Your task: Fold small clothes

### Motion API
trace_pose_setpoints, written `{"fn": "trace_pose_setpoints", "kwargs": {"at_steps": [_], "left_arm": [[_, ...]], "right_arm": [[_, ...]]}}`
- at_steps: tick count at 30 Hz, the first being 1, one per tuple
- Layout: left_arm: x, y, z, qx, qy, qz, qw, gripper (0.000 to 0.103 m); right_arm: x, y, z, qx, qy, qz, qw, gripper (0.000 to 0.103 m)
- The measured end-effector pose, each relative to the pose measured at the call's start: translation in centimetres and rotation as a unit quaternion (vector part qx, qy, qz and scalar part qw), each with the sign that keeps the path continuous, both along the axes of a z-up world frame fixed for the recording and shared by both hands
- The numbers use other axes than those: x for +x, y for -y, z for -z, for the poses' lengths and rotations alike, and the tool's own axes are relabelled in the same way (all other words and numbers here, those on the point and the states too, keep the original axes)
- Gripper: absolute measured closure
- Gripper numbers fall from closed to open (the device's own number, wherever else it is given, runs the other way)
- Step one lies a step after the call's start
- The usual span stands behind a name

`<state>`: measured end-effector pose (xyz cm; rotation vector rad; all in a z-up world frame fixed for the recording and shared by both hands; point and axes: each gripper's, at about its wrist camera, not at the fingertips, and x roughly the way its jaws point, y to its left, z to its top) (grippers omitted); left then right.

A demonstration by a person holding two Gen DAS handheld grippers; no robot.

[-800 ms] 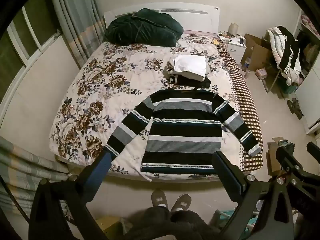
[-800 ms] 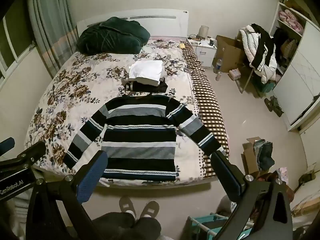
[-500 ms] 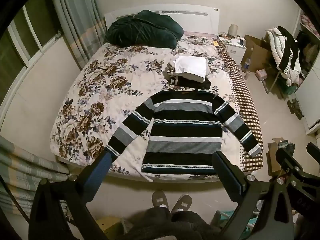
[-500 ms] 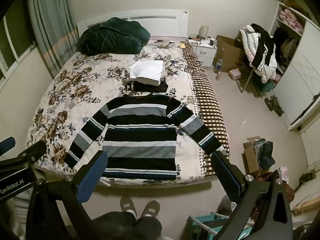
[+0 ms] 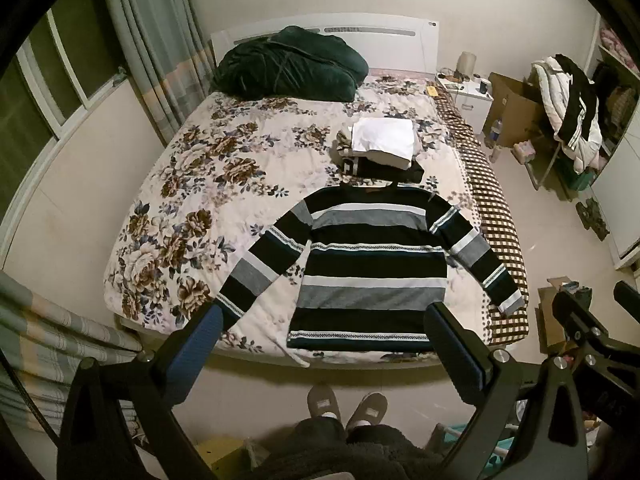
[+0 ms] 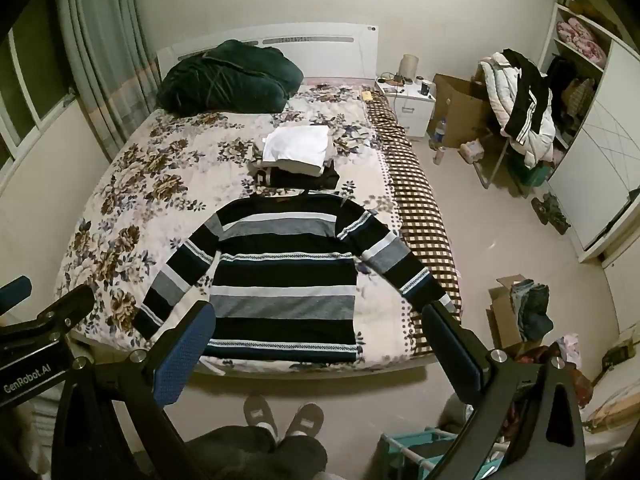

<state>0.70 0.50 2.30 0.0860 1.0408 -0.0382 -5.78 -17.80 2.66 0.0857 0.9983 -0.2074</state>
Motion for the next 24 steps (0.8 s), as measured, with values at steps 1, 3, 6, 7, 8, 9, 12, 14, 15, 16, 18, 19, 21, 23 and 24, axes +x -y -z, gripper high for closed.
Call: {"fn": "trace_pose_setpoints", "kwargs": {"at_steps": [1, 3, 6, 7, 8, 9, 12, 14, 15, 16, 18, 19, 21, 23, 24], "left_arm": [[0.2, -0.1, -0.3, -0.001, 0.0, -0.001, 1.0, 0.0], [0.2, -0.3, -0.5, 0.001, 0.001, 0.0, 1.0, 0.0], [0.2, -0.4, -0.5, 0.0, 0.002, 0.0, 1.0, 0.0], [0.2, -0.4, -0.7, -0.001, 0.002, 0.0, 1.0, 0.0], [0.0, -0.3, -0.4, -0.001, 0.003, 0.001, 1.0, 0.0], [0.1, -0.4, -0.7, -0.001, 0.003, 0.001, 1.0, 0.0], [0.4, -0.4, -1.1, -0.001, 0.004, 0.001, 1.0, 0.0], [0.6, -0.6, -1.3, -0.002, 0.005, 0.001, 1.0, 0.0], [0.5, -0.5, -1.3, -0.001, 0.005, 0.001, 1.0, 0.0], [0.8, -0.7, -1.6, -0.002, 0.005, 0.001, 1.0, 0.0], [0.6, -0.6, -1.5, -0.002, 0.005, 0.001, 1.0, 0.0], [0.7, -0.6, -1.6, -0.002, 0.005, 0.001, 1.0, 0.0], [0.5, -0.6, -1.5, -0.001, 0.007, 0.002, 1.0, 0.0], [0.4, -0.5, -1.3, -0.002, 0.007, 0.001, 1.0, 0.0], [0.3, -0.5, -1.2, -0.002, 0.008, 0.001, 1.0, 0.0]], "right_arm": [[0.2, -0.5, -0.6, 0.0, 0.0, 0.0, 1.0, 0.0], [0.2, -0.5, -0.6, 0.001, 0.001, 0.0, 1.0, 0.0], [0.2, -0.7, -0.9, 0.0, 0.001, 0.0, 1.0, 0.0], [0.1, -0.5, -0.6, 0.001, 0.002, 0.0, 1.0, 0.0], [0.1, -0.5, -0.7, 0.001, 0.002, 0.0, 1.0, 0.0], [0.2, -0.6, -0.8, -0.001, 0.003, -0.001, 1.0, 0.0], [0.4, -1.2, -2.0, 0.0, 0.002, -0.002, 1.0, 0.0], [0.1, -0.9, -1.6, 0.001, 0.004, -0.001, 1.0, 0.0], [0.1, -0.9, -1.6, 0.001, 0.004, -0.001, 1.0, 0.0], [0.1, -0.9, -1.6, 0.0, 0.004, -0.001, 1.0, 0.0], [0.0, -0.9, -1.6, 0.001, 0.004, 0.0, 1.0, 0.0], [0.0, -0.9, -1.6, 0.0, 0.005, 0.0, 1.0, 0.0], [-0.1, -0.8, -1.5, 0.001, 0.005, -0.001, 1.0, 0.0], [-0.2, -0.8, -1.4, 0.001, 0.006, 0.0, 1.0, 0.0], [-0.1, -1.0, -1.8, 0.0, 0.005, 0.0, 1.0, 0.0]]}}
